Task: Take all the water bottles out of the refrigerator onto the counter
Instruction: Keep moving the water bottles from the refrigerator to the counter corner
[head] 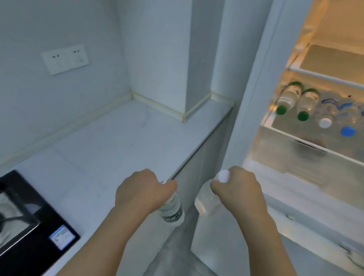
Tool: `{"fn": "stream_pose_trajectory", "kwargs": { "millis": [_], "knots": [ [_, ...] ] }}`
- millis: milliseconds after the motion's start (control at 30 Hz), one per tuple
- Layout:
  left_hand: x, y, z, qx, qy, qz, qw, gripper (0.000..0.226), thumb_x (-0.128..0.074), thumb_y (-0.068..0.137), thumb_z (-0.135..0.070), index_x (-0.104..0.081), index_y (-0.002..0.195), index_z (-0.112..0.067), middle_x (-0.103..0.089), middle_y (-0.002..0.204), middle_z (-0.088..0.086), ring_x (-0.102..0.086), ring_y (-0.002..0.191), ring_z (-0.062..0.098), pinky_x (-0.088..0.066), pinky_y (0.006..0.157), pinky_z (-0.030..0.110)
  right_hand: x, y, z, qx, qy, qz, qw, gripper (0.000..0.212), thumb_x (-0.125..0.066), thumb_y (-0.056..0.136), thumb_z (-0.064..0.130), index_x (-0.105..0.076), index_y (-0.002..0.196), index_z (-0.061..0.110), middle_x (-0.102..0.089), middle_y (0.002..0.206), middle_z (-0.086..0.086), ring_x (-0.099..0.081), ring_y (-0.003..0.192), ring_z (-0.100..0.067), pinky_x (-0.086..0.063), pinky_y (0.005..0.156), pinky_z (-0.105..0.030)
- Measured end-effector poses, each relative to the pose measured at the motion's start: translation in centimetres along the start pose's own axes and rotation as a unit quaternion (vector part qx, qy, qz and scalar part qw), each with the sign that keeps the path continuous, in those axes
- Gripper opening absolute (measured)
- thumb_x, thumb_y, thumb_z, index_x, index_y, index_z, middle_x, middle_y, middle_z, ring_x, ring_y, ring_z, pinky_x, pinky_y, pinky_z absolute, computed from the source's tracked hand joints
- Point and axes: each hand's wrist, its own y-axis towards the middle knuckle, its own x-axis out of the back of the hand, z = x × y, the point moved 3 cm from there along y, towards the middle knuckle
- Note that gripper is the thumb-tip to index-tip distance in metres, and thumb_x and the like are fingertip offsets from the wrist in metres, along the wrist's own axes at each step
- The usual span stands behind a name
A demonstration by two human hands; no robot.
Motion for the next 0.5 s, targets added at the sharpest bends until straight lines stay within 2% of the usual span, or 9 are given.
{"fn": "stream_pose_trajectory", "kwargs": {
  "millis": [67, 167, 300, 400, 500],
  "knots": [
    [0.4, -1.2, 2.2, 0.035, -0.008, -0.015, 0.999, 0.038, -0.052, 0.075, -0.044, -0.042, 0.057, -0.012, -0.062, 0.056, 0.004, -0.050, 0.049, 0.019, -0.037, 0.051, 0.023, -1.9, -0.1, 1.0, 0.029, -0.010, 0.037, 0.999, 0.021, -0.061, 0.082, 0.024, -0.055, 0.085, 0.004, -0.057, 0.084, -0.010, -0.056, 0.077, -0.027, -0.034, 0.052, -0.026],
    [1.3, -3.3, 5.1, 0.079, -0.004, -0.038, 0.996, 0.038, -0.051, 0.075, -0.044, -0.040, 0.058, -0.012, -0.063, 0.058, 0.005, -0.050, 0.052, 0.021, -0.039, 0.053, 0.025, -4.4, -1.0, 2.6, 0.051, 0.007, 0.080, 0.995, 0.018, -0.063, 0.078, 0.023, -0.055, 0.079, 0.008, -0.058, 0.078, -0.006, -0.059, 0.076, -0.026, -0.038, 0.055, -0.027],
    [3.3, -6.6, 9.2, 0.130, 0.007, -0.066, 0.989, 0.036, -0.051, 0.075, -0.042, -0.039, 0.058, -0.011, -0.063, 0.060, 0.006, -0.049, 0.053, 0.021, -0.038, 0.053, 0.025, -7.9, -3.3, 5.8, 0.120, 0.016, 0.139, 0.983, 0.019, -0.065, 0.074, 0.025, -0.050, 0.074, 0.013, -0.054, 0.074, -0.003, -0.058, 0.076, -0.026, -0.035, 0.055, -0.026],
    [5.2, -9.1, 12.1, 0.161, 0.012, -0.083, 0.983, 0.036, -0.050, 0.073, -0.043, -0.042, 0.059, -0.011, -0.066, 0.059, 0.006, -0.051, 0.050, 0.021, -0.042, 0.054, 0.025, -9.7, -5.5, 8.8, 0.170, 0.014, 0.173, 0.970, 0.022, -0.064, 0.072, 0.026, -0.045, 0.070, 0.015, -0.054, 0.072, -0.003, -0.058, 0.071, -0.026, -0.031, 0.050, -0.026],
    [7.6, -12.0, 15.3, 0.186, 0.007, -0.103, 0.977, 0.037, -0.048, 0.072, -0.045, -0.046, 0.059, -0.011, -0.062, 0.048, 0.003, -0.051, 0.039, 0.018, -0.045, 0.053, 0.024, -10.8, -8.7, 12.0, 0.217, -0.003, 0.185, 0.958, 0.020, -0.063, 0.073, 0.025, -0.049, 0.074, 0.012, -0.054, 0.073, -0.002, -0.053, 0.068, -0.023, -0.028, 0.048, -0.025]
  ]
}}
